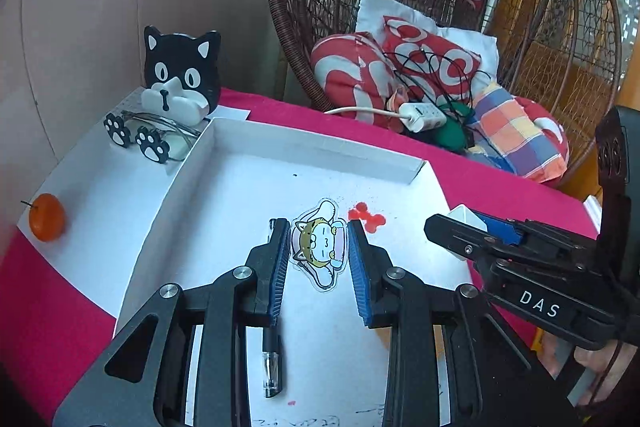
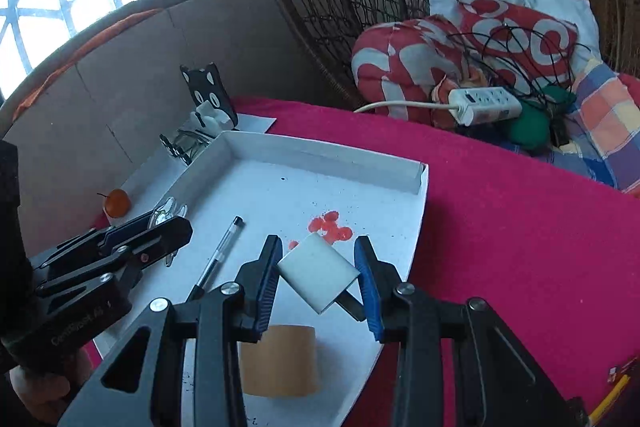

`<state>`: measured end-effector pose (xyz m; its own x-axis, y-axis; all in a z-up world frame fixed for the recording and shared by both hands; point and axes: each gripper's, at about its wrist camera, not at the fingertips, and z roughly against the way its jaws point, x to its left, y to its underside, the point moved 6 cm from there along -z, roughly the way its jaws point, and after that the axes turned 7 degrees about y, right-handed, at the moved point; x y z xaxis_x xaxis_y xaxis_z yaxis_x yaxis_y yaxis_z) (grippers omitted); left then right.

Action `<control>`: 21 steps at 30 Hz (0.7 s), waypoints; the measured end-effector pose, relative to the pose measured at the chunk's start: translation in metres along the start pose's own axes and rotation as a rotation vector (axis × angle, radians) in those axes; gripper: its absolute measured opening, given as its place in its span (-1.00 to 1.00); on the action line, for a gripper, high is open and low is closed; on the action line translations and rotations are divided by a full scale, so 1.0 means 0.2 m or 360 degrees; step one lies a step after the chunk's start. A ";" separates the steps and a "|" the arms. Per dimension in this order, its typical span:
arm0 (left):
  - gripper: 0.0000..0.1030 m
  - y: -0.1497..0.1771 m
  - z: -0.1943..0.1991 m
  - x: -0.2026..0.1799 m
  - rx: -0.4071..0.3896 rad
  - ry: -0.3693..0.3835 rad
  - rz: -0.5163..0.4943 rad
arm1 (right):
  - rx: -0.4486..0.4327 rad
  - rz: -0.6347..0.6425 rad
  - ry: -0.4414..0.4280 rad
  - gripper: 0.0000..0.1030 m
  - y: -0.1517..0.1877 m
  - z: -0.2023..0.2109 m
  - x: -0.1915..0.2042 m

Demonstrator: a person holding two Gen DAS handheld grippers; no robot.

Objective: Organize rigid objects
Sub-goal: 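Carry the sticker and plug into the white tray and open both tools, then move both tools back toward the pile, left tool nearing the yellow lighter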

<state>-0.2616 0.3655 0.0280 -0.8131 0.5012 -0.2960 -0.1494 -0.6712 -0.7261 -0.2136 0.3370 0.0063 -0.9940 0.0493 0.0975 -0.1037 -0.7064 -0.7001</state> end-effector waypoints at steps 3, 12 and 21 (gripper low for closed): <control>-0.45 0.01 -0.01 0.00 0.0002 -0.0025 -0.0010 | -0.0013 0.0029 0.0009 -0.28 0.00 0.01 0.03; -0.07 0.05 -0.01 0.07 0.0035 -0.0117 0.0059 | -0.0047 0.0017 -0.0008 0.36 0.01 0.01 0.06; 0.99 0.05 0.17 0.17 -0.0140 -0.0195 0.0220 | -0.0214 -0.0172 -0.0029 1.00 0.00 0.24 -0.06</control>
<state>-0.3104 0.3572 0.0323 -0.8856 0.3340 -0.3227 0.0137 -0.6758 -0.7369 -0.1992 0.3022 0.0385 -0.9761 0.1062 0.1895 -0.2150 -0.5968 -0.7730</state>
